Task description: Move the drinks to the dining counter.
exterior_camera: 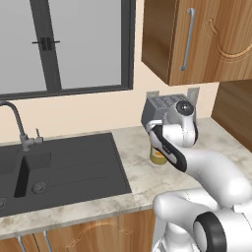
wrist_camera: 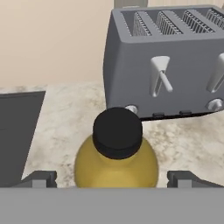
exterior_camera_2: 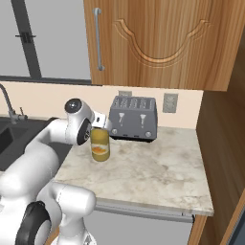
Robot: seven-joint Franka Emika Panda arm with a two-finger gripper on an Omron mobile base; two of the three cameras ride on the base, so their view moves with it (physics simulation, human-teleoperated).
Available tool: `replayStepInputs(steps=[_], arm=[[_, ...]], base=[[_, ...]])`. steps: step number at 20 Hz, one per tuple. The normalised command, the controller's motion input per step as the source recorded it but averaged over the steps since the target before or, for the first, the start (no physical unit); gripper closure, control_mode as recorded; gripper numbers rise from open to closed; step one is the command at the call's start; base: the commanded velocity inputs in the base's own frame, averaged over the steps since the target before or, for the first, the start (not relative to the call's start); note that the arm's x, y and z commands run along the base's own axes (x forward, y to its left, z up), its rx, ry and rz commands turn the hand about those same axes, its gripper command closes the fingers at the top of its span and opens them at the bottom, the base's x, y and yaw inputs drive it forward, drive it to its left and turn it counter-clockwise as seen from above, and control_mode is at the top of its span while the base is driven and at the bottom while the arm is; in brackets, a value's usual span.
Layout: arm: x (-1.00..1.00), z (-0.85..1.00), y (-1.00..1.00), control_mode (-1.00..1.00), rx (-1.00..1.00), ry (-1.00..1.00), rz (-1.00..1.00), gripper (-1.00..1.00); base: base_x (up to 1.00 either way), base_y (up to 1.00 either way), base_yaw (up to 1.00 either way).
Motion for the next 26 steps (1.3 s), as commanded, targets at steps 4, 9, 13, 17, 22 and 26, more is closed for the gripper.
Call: replayStepInputs(steps=[4,9,13,17,22,26], arm=[[0.2,-0.09,0.0,-1.0,-0.01,-0.04,0.0,-1.0],[0.18,-0.07,0.0,-1.0,-0.01,-0.02,0.0,-1.0],[0.17,-0.06,0.0,-1.0,0.0,-0.02,0.0,-1.0],[0.19,-0.07,0.0,-1.0,0.0,-0.02,0.0,-1.0],[0.22,-0.1,0.0,-1.0,-0.01,-0.03,0.0,-1.0],[0.12,-0.09,0.0,-1.0,-0.01,-0.03,0.0,-1.0]], base=[[0.0,0.0,0.0],[0.0,0.0,0.0],[0.0,0.0,0.0],[0.0,0.0,0.0],[0.0,0.0,0.0],[0.0,0.0,0.0]])
